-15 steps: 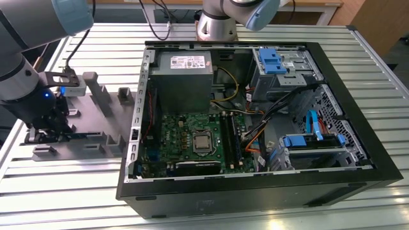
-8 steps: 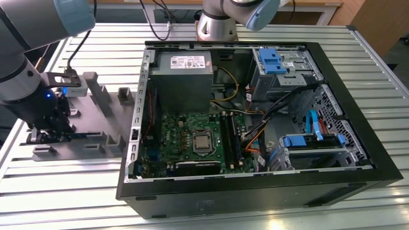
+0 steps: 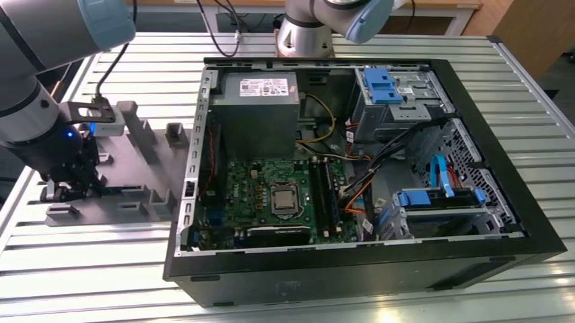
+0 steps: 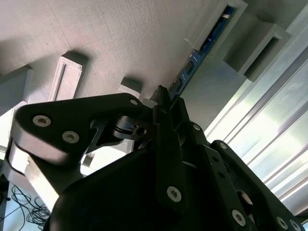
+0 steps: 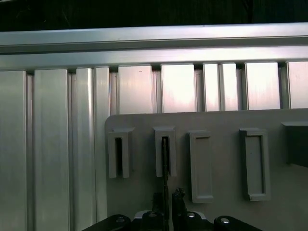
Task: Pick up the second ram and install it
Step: 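Pick up the second ram and move it above second insertion slot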
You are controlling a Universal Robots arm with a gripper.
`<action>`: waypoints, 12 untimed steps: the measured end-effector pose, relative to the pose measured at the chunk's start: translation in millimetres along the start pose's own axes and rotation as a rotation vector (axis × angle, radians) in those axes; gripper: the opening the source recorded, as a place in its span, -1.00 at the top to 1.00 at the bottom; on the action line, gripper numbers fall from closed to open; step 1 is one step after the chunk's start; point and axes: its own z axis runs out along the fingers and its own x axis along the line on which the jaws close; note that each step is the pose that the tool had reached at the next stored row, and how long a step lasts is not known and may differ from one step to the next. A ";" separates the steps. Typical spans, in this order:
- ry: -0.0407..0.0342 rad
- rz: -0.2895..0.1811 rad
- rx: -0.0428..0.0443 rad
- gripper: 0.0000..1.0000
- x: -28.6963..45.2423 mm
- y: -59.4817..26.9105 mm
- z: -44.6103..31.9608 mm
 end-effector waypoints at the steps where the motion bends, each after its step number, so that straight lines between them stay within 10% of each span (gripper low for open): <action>1: 0.0000 0.000 0.0000 0.56 0.0 0.0 0.1; 12: -0.0001 0.000 0.0001 0.72 0.0 0.0 0.6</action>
